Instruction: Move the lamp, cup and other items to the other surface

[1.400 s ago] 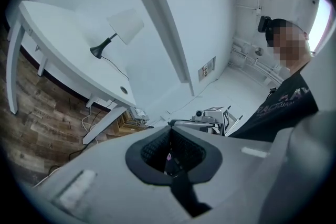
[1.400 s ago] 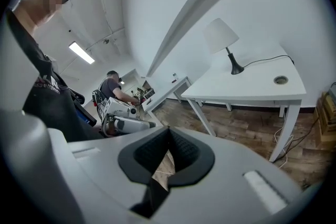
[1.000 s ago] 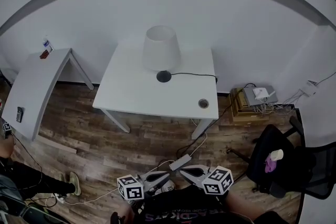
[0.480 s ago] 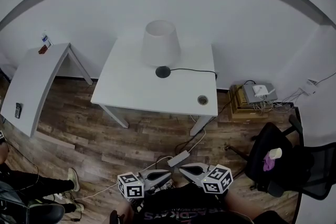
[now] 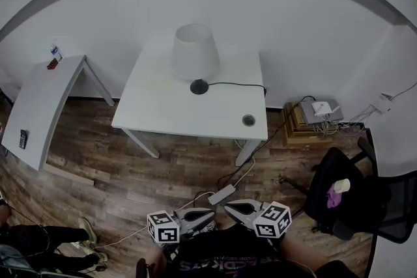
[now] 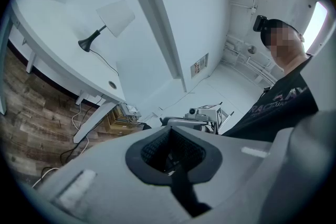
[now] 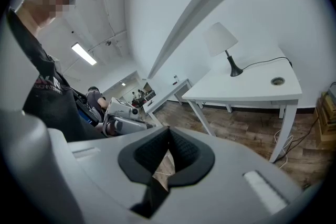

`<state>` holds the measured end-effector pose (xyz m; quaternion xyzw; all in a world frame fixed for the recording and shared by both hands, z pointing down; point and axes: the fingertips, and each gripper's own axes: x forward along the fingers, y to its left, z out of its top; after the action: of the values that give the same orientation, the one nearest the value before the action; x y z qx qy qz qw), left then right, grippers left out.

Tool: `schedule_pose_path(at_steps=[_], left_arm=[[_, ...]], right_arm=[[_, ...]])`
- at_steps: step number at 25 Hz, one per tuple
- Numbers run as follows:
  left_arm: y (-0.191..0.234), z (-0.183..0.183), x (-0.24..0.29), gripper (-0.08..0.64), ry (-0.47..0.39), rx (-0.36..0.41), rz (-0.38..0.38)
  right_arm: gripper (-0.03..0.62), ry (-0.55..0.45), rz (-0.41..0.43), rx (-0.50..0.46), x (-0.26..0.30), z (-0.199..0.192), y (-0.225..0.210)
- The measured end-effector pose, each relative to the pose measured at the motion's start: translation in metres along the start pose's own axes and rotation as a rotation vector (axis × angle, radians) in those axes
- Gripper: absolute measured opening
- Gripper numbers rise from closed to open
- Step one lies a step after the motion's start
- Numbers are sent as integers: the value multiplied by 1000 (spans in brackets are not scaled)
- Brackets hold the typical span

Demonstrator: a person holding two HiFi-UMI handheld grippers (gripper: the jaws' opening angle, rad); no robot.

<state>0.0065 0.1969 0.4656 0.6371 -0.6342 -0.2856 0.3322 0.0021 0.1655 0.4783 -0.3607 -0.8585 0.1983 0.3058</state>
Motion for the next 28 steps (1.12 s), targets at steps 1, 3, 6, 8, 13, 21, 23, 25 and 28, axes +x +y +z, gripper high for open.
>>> schedule_pose_path(at_steps=[1,3,6,8,13,21,23,25,28], left_arm=[[1,0,0,3,2,1,3],[2,0,1,3,10,0,7],[3,-3,1,3,17,-11,10],[3,-5,0,3,16,-14,17],[15,-7,-9,3,33,4,90],[34,6,-30,3,-21,26,163],[36,8,-35,3,-33,26,178],[32,-1,-41,3,-39,-4,188],[33,-3,-46,3,-54,-25,187]], right_arm=[[5,-4,-1,1,-1,0,0],[5,-8,-1,2,-1,1,-1],[5,-13,0,10,-1,0,0],[5,-17,-1,14,-1,-1,0],[6,-10,-8,3,4,-1,3],[38,-66,-94,-25,-1,17,-12],[48,-88,-147,5,-12,21,-21],[54,-73,-204,47,-27,13,-26],[70,-63,-284,63,-44,8,-38]])
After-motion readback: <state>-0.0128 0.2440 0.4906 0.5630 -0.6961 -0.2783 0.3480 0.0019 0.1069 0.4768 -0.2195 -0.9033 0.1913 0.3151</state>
